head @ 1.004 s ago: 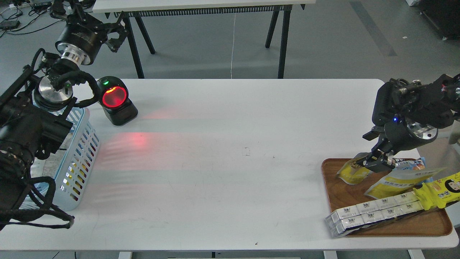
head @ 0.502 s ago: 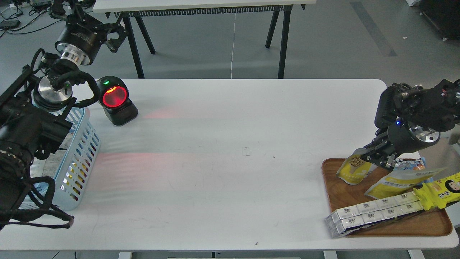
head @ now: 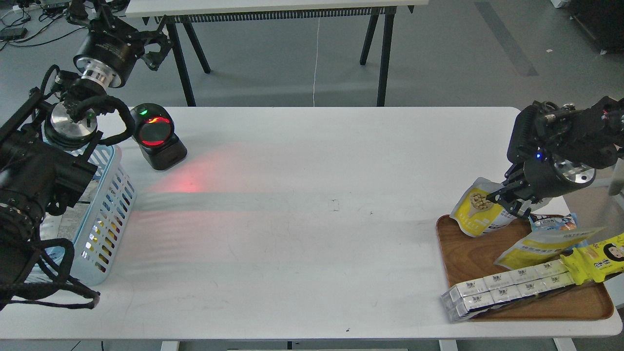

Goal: Scan snack and place in basket
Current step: 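Lift the yellow pouch and carry it toward the barcode scanner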

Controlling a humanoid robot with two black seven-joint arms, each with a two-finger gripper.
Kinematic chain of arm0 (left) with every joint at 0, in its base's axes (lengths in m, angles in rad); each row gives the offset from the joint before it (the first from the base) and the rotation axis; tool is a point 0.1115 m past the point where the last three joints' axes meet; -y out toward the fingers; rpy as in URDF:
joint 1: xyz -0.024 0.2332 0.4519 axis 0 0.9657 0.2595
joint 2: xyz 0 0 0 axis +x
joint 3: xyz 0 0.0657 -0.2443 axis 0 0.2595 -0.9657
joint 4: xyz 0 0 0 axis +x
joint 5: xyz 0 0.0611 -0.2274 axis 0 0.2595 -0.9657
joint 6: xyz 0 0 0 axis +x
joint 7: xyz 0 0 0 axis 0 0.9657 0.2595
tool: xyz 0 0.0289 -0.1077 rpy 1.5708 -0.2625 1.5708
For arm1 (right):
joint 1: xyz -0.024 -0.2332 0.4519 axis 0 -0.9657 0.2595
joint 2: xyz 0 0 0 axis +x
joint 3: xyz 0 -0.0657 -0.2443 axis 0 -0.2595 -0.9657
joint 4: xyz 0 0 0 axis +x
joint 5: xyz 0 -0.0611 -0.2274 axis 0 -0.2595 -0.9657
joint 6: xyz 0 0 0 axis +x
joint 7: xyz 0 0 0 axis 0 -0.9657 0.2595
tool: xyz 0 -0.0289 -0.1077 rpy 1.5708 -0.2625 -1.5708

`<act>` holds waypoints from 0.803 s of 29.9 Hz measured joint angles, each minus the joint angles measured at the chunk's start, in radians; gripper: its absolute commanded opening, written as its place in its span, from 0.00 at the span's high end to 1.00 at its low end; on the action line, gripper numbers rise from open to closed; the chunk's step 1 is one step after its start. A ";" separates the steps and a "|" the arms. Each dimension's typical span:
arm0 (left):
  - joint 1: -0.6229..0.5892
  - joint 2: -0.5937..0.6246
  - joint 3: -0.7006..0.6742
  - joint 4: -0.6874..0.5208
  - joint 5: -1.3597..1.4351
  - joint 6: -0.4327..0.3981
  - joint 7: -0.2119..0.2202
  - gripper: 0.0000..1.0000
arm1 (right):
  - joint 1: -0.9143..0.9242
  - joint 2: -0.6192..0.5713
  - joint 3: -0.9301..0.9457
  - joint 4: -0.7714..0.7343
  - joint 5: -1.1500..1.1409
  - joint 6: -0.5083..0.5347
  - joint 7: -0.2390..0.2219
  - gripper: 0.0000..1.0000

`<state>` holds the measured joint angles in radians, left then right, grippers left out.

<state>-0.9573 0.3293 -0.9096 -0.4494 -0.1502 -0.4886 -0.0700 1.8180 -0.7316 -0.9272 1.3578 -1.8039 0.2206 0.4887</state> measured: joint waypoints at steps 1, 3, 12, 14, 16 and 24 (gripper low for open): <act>-0.001 0.001 0.000 0.000 0.000 0.000 0.000 0.00 | 0.015 0.000 0.002 0.001 0.001 0.000 0.000 1.00; -0.001 0.002 0.000 0.000 0.001 0.000 0.001 0.00 | 0.044 0.001 0.008 0.003 0.002 -0.001 0.000 1.00; -0.006 0.004 0.000 0.000 0.001 0.000 0.002 0.00 | 0.103 0.086 0.151 0.008 0.023 -0.007 0.000 1.00; -0.007 0.003 0.000 0.000 0.001 0.000 0.002 0.00 | 0.115 0.130 0.168 0.004 0.047 -0.011 0.000 1.00; -0.009 0.002 0.000 0.000 0.001 0.000 0.002 0.00 | 0.134 0.184 0.176 -0.003 0.080 -0.027 0.000 1.00; -0.028 0.001 0.000 0.000 0.001 0.000 0.003 0.00 | 0.168 0.352 0.192 -0.033 0.158 -0.050 0.000 1.00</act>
<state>-0.9855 0.3299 -0.9096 -0.4495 -0.1488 -0.4887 -0.0672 1.9863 -0.3799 -0.7355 1.3248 -1.6455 0.1707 0.4887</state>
